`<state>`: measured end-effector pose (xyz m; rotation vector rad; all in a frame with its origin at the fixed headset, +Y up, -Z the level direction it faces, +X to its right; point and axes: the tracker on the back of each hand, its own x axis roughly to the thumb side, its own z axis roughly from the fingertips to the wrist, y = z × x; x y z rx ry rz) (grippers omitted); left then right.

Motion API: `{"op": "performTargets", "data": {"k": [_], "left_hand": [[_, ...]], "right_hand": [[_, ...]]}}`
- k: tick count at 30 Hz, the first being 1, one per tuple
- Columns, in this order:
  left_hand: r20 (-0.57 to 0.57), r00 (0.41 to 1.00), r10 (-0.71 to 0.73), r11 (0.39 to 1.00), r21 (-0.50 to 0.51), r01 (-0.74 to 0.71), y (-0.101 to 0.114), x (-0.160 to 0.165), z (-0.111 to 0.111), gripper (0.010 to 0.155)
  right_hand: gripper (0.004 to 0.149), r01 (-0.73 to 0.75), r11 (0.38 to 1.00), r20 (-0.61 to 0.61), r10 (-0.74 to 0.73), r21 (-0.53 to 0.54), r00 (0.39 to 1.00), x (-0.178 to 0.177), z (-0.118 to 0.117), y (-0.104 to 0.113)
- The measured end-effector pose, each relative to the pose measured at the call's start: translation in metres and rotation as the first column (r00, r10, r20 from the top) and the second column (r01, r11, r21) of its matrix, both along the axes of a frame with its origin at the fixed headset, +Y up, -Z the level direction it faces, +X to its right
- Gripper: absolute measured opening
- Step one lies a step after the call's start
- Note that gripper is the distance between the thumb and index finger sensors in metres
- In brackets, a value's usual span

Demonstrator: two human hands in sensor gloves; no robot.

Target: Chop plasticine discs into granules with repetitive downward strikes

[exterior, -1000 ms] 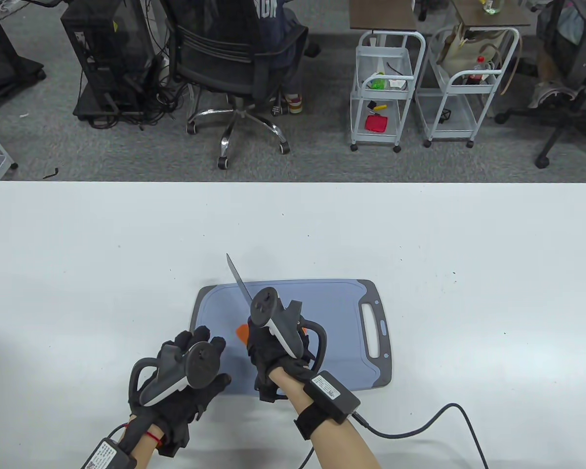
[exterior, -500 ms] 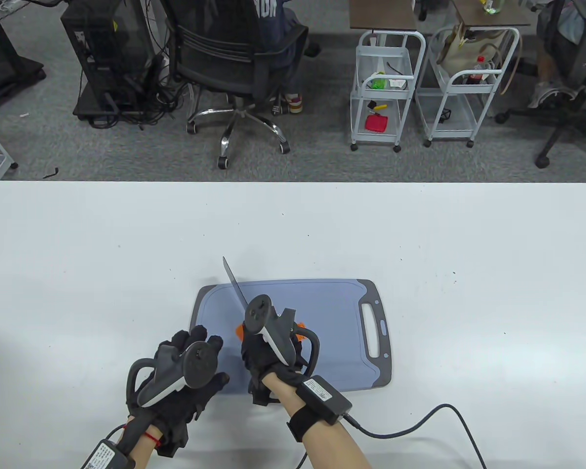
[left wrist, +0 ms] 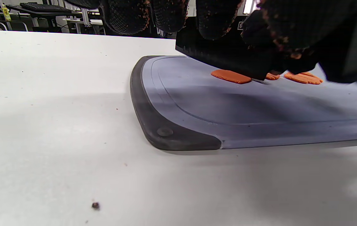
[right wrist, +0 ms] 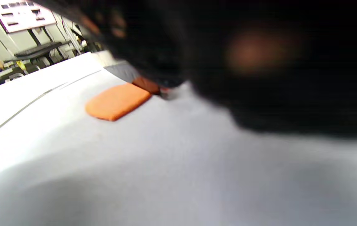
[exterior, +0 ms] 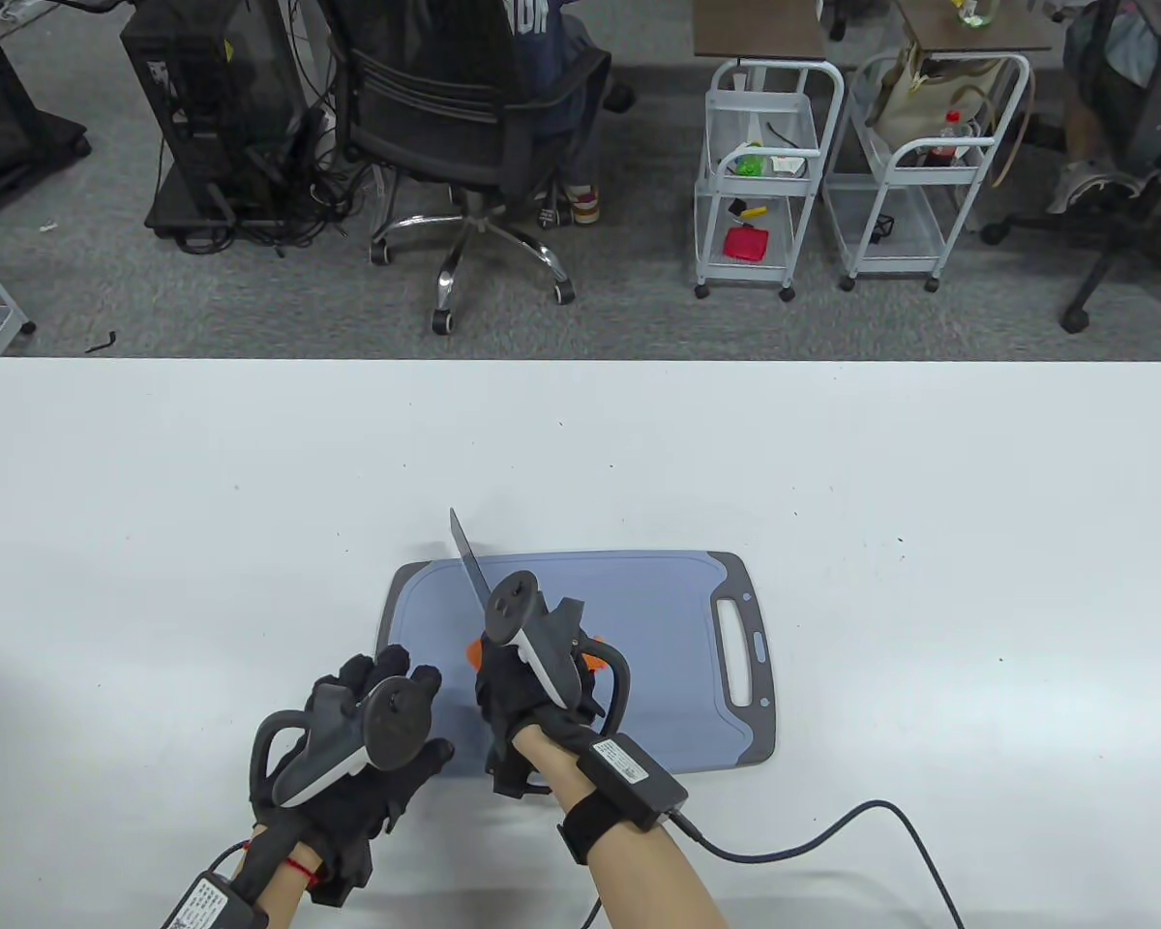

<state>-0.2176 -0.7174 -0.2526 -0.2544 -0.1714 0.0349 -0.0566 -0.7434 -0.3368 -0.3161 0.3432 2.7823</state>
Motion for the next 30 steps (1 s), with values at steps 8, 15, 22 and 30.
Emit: {"op": "performTargets", "data": {"k": [8,15,22,30], "left_hand": [[0.003,1.0,-0.015,1.0,-0.004,0.015,-0.002,0.001,-0.001,0.079],[0.006,1.0,-0.002,1.0,0.002,0.002,0.0,0.001,0.002,0.079],[-0.016,1.0,0.015,1.0,0.009,-0.015,0.002,-0.005,-0.002,0.079],[-0.014,1.0,0.003,1.0,0.005,-0.003,0.0,-0.003,-0.002,0.079]], "right_hand": [[0.053,-0.044,0.999,-0.009,0.044,0.033,0.999,-0.01,0.007,-0.008],[0.053,-0.124,0.991,-0.078,0.127,0.047,0.989,-0.018,-0.015,-0.004],[0.054,-0.028,0.998,-0.062,0.024,-0.061,0.998,-0.007,-0.004,0.021],[0.053,-0.039,0.996,-0.022,0.041,0.074,0.999,-0.017,-0.008,-0.013]]}}
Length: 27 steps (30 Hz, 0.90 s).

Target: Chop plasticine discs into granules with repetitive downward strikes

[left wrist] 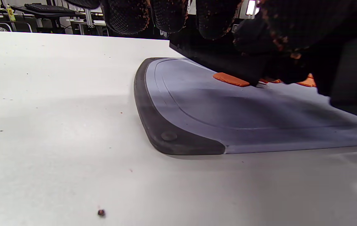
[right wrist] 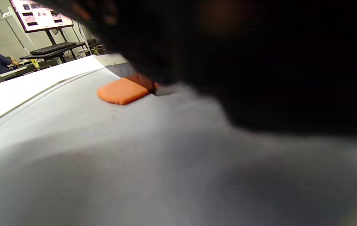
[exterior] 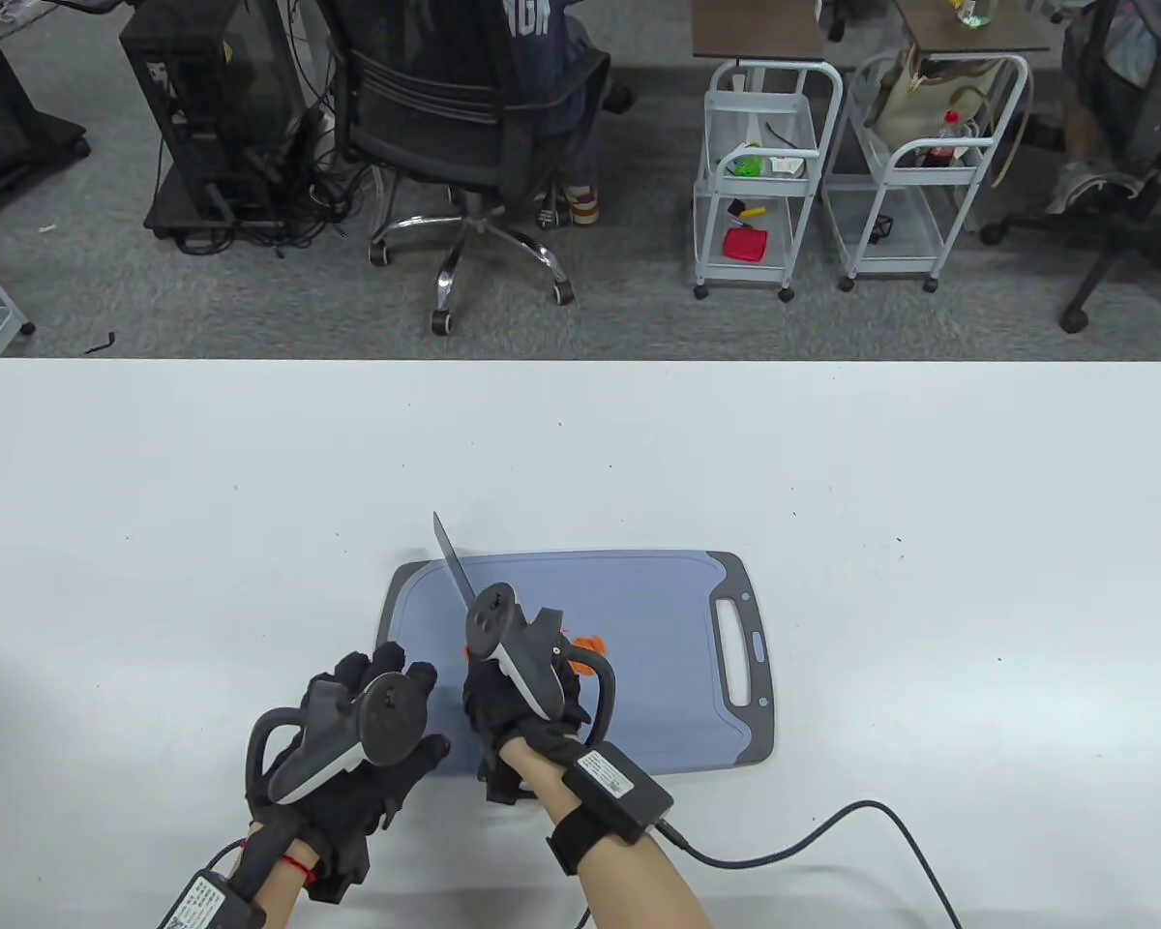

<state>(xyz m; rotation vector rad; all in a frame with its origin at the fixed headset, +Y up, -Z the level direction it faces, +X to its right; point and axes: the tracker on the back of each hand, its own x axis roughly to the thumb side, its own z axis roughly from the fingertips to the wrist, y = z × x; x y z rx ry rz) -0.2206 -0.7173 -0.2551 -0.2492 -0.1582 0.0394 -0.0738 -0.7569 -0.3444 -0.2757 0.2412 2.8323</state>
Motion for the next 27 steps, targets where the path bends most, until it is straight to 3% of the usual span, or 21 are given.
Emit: {"op": "performTargets", "data": {"k": [4,5,8,11,14,18,20,27], "left_hand": [[0.007,1.0,0.008,1.0,-0.002,-0.008,0.0,0.0,0.002,0.079],[0.008,1.0,0.009,1.0,-0.002,-0.009,0.0,0.0,0.002,0.079],[-0.005,1.0,0.013,1.0,-0.003,-0.013,0.001,-0.002,0.0,0.079],[-0.01,1.0,0.015,1.0,0.0,-0.015,0.001,-0.003,-0.001,0.079],[-0.013,1.0,0.003,1.0,-0.003,-0.003,0.0,-0.003,-0.001,0.079],[-0.016,1.0,0.019,1.0,-0.007,-0.019,-0.001,-0.004,0.0,0.079],[-0.013,1.0,0.008,1.0,-0.011,-0.008,0.0,-0.005,0.001,0.079],[-0.015,1.0,0.007,1.0,-0.003,-0.007,0.001,-0.004,-0.001,0.079]], "right_hand": [[0.053,-0.055,0.996,-0.06,0.051,-0.065,0.997,-0.004,-0.017,0.013],[0.053,-0.015,0.994,-0.047,0.01,-0.112,0.999,-0.002,-0.013,0.02],[0.053,0.001,0.997,-0.055,-0.005,-0.072,0.998,0.003,0.003,0.028],[0.053,-0.008,0.993,-0.038,0.004,-0.12,0.999,0.002,0.014,0.018],[0.053,0.014,1.0,-0.037,-0.014,0.008,0.999,-0.002,0.008,0.002],[0.053,-0.038,0.999,-0.076,0.038,0.005,0.996,-0.009,-0.004,0.005],[0.053,0.027,0.997,-0.058,-0.032,-0.071,0.998,-0.003,-0.007,0.009],[0.054,0.024,0.999,-0.089,-0.028,-0.047,0.996,0.002,0.019,0.022]]}}
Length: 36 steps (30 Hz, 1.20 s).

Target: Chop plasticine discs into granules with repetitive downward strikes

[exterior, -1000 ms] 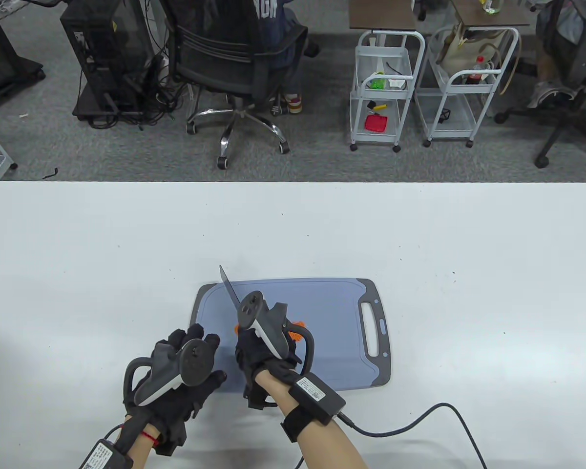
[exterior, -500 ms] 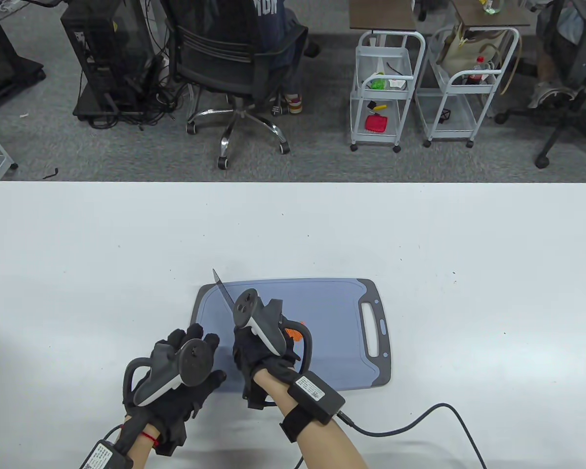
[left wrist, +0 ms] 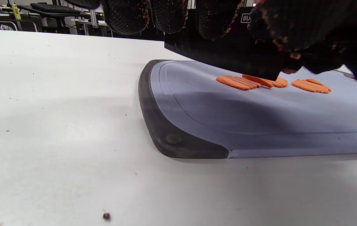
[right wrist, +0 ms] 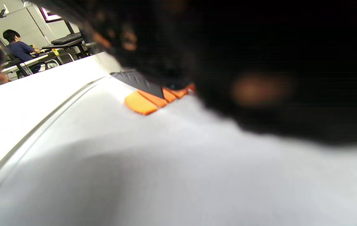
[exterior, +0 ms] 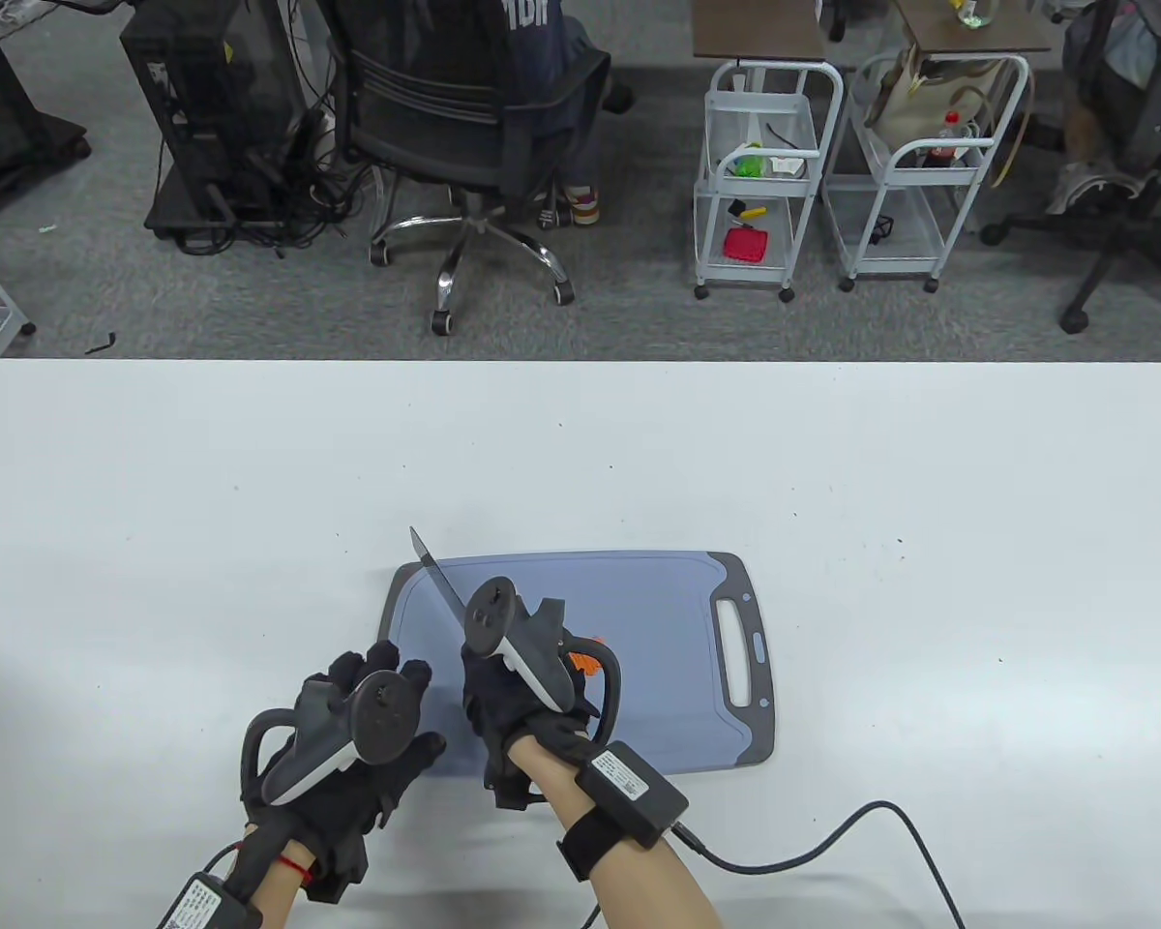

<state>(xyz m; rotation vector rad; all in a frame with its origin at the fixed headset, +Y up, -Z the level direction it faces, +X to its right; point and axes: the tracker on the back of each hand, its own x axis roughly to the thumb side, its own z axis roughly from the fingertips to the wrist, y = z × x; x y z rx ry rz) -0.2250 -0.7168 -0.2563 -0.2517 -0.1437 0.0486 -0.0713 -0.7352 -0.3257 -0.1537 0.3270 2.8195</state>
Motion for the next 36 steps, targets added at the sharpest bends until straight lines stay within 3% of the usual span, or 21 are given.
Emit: {"op": "performTargets", "data": {"k": [2,5,10,13,16,19,25,29,32,36], "left_hand": [[0.004,1.0,-0.004,1.0,-0.005,0.005,-0.002,0.001,0.0,0.079],[0.005,1.0,-0.012,1.0,-0.01,0.012,-0.003,0.002,0.0,0.079],[0.01,1.0,-0.006,1.0,-0.008,0.006,-0.003,0.001,0.001,0.079],[0.011,1.0,0.001,1.0,-0.004,-0.001,-0.003,0.001,0.0,0.079],[0.01,1.0,-0.011,1.0,-0.006,0.011,-0.004,0.002,-0.001,0.079],[0.013,1.0,-0.016,1.0,-0.011,0.016,-0.005,0.003,-0.001,0.079],[0.007,1.0,-0.017,1.0,-0.008,0.017,-0.004,0.002,-0.001,0.079],[0.006,1.0,-0.014,1.0,-0.011,0.014,-0.005,0.002,0.001,0.079],[0.011,1.0,-0.008,1.0,-0.015,0.008,-0.006,0.002,0.001,0.079],[0.006,1.0,-0.01,1.0,-0.007,0.01,-0.004,0.001,-0.001,0.079]], "right_hand": [[0.053,-0.039,0.999,-0.012,0.038,-0.036,0.999,-0.007,0.002,-0.011],[0.053,-0.037,0.994,0.005,0.037,0.103,0.999,-0.012,-0.001,-0.019],[0.053,0.06,0.998,0.044,-0.059,-0.025,0.997,-0.008,-0.019,-0.016],[0.053,0.129,0.991,0.044,-0.129,0.019,0.991,0.001,-0.012,-0.009],[0.053,0.037,0.998,0.03,-0.039,0.057,0.999,0.008,-0.006,-0.004],[0.053,0.05,0.999,0.035,-0.049,-0.021,0.998,0.006,-0.006,-0.013],[0.053,0.041,0.999,0.048,-0.042,0.017,0.998,0.002,-0.012,-0.023],[0.053,-0.034,0.992,0.003,0.034,0.123,0.999,-0.01,-0.012,-0.02],[0.053,0.08,0.992,0.029,-0.083,0.093,0.996,-0.002,-0.008,-0.017],[0.053,0.024,0.996,0.037,-0.027,0.083,0.999,0.009,-0.002,-0.003]]}}
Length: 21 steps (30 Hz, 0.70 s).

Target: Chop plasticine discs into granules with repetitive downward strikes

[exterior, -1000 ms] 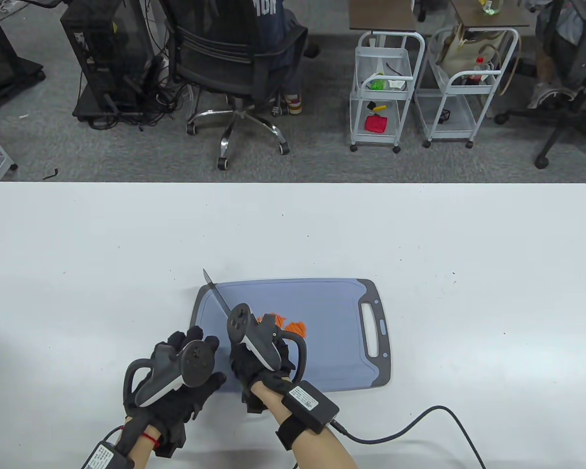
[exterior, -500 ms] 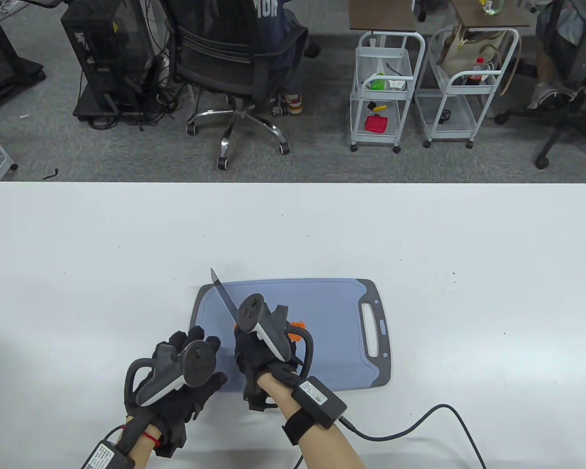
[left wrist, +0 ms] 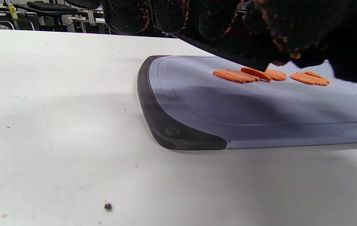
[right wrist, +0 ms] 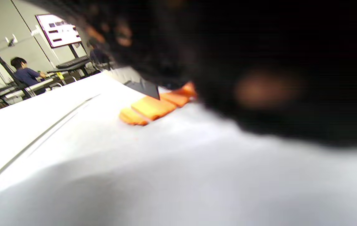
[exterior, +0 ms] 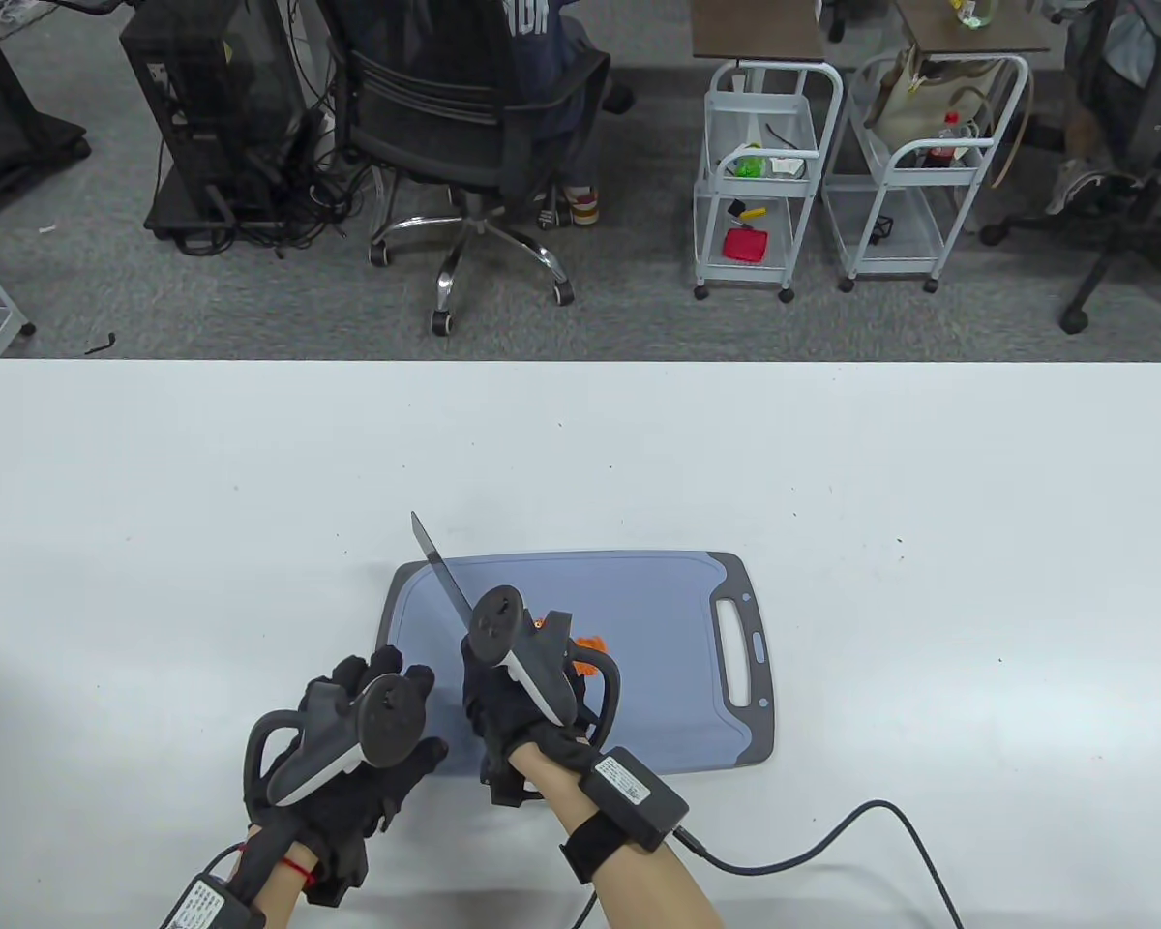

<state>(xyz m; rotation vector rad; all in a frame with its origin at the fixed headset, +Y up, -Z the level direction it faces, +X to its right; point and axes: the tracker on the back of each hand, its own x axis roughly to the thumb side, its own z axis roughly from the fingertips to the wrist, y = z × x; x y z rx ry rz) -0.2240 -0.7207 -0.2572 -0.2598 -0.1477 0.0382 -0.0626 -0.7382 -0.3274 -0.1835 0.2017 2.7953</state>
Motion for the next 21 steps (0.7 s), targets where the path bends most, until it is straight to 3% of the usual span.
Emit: {"op": "performTargets", "data": {"k": [14,16,21], "left_hand": [[-0.003,1.0,-0.009,1.0,-0.004,0.009,0.0,0.001,0.002,0.079],[-0.003,1.0,-0.002,1.0,0.003,0.002,0.001,0.001,0.001,0.079],[0.003,1.0,-0.02,1.0,-0.022,0.02,-0.005,0.002,0.0,0.079]], "right_hand": [[0.053,-0.051,0.993,0.014,0.053,-0.11,0.999,-0.001,-0.007,-0.011],[0.053,0.011,0.998,0.04,-0.009,-0.057,0.999,0.0,-0.012,-0.019],[0.053,0.096,0.991,0.058,-0.091,-0.089,0.994,0.008,-0.019,-0.018]]}}
